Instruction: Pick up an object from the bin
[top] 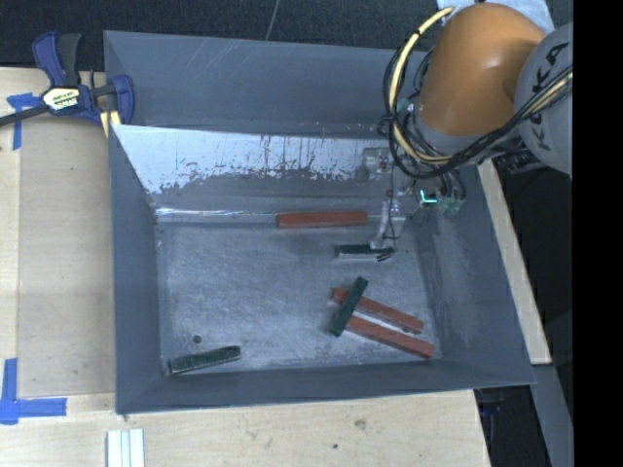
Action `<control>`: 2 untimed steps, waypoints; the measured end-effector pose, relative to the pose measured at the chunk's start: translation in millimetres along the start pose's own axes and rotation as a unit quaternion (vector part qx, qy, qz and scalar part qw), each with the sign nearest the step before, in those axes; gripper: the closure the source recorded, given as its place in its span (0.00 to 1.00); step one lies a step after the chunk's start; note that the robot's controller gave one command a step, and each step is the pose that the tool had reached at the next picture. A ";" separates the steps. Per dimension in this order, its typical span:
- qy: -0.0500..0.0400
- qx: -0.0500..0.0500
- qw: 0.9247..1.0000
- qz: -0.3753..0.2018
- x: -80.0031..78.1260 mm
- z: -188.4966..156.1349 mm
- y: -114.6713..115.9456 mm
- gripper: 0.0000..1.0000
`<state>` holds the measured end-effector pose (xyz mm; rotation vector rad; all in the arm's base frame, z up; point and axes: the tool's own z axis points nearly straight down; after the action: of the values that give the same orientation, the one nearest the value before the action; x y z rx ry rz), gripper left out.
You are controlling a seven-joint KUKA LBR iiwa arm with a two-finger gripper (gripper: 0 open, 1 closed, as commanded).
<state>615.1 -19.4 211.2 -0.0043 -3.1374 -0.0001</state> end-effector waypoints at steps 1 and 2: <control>-0.010 0.000 1.000 0.003 -4.7 8.8 -7.2 0.00; -0.006 0.000 1.000 0.027 -5.8 88.0 -46.2 0.00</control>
Offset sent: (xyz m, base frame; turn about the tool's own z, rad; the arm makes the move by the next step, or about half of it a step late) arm 0.0046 -0.0701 -0.1393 0.0812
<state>620.4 -65.5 123.2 -0.0883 -3.1481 0.0001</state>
